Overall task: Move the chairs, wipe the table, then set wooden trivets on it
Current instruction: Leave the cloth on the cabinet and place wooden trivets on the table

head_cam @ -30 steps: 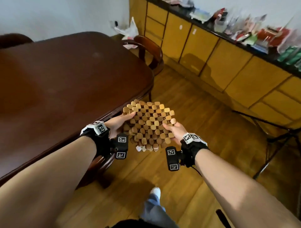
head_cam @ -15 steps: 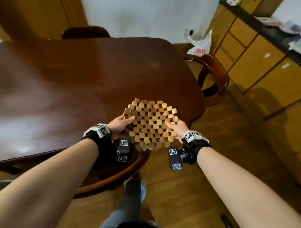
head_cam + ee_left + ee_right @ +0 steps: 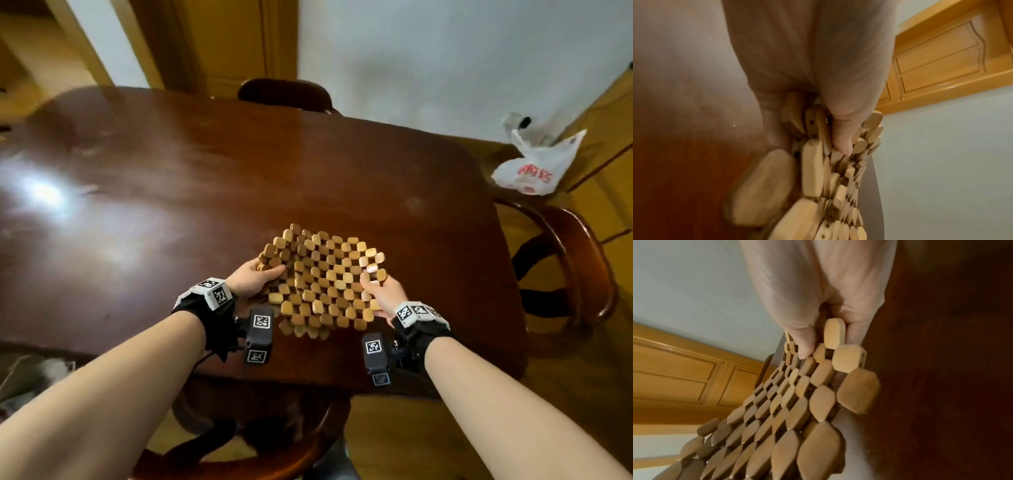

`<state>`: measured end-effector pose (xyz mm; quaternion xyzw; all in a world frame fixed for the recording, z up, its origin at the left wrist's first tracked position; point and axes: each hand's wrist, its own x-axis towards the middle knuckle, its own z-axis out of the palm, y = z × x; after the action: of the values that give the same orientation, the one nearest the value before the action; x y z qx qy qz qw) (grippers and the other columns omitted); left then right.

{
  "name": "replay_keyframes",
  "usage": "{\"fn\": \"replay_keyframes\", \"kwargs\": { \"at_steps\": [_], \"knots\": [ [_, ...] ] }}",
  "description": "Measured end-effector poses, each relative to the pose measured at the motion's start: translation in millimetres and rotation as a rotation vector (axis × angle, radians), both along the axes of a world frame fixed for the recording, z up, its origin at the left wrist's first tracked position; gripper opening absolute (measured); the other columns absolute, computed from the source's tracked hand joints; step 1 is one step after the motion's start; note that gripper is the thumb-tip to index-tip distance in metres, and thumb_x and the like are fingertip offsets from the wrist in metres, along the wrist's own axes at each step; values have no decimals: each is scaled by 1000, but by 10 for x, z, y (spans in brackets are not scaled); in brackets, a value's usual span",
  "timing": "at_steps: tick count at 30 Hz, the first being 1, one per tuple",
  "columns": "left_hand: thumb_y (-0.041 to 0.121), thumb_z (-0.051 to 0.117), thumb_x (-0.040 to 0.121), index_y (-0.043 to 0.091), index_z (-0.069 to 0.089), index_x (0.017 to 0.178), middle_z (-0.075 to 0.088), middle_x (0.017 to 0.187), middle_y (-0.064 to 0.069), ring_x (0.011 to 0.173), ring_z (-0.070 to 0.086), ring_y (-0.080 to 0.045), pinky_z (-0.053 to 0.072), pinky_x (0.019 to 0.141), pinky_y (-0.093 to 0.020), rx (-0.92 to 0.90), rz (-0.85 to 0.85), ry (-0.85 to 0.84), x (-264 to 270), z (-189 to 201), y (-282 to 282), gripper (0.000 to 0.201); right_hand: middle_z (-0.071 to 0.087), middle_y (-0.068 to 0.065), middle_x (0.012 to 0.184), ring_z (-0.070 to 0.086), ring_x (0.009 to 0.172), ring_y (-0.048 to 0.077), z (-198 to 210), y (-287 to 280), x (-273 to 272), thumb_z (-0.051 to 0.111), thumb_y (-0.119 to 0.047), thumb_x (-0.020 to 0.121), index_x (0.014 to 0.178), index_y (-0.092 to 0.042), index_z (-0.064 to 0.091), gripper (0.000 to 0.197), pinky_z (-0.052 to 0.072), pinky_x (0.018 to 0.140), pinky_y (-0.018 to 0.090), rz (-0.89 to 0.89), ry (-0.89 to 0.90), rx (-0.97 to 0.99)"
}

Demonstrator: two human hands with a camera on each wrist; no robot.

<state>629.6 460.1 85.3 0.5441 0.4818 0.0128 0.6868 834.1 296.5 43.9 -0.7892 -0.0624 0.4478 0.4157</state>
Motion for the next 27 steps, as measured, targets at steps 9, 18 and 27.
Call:
{"fn": "replay_keyframes", "kwargs": {
  "at_steps": [9, 18, 27],
  "knots": [
    [23, 64, 89, 24, 61, 101, 69, 111, -12, 99, 66, -31, 50, 93, -50, 10, 292, 5, -57, -223, 710, 13, 58, 2, 128, 58, 112, 26, -93, 1186, 243, 49, -23, 98, 130, -26, 48, 32, 51, 88, 49, 238, 211, 43],
    [21, 64, 89, 19, 61, 110, 69, 109, -11, 97, 67, -31, 53, 88, -49, -48, 310, 30, -379, -668, 1393, 22, 58, 8, 131, 60, 114, 24, -343, 1745, 26, 44, 1, 96, 136, -22, 42, 47, 55, 76, 41, -20, 281, 144],
    [21, 71, 83, 18, 65, 103, 71, 105, -12, 97, 68, -31, 52, 92, -49, -52, 159, 132, -627, -1033, 2045, 22, 43, 17, 144, 50, 126, 34, -524, 2831, 30, 44, -6, 98, 144, -5, 33, 47, 55, 76, 37, -246, 279, 204]
  ]
}}
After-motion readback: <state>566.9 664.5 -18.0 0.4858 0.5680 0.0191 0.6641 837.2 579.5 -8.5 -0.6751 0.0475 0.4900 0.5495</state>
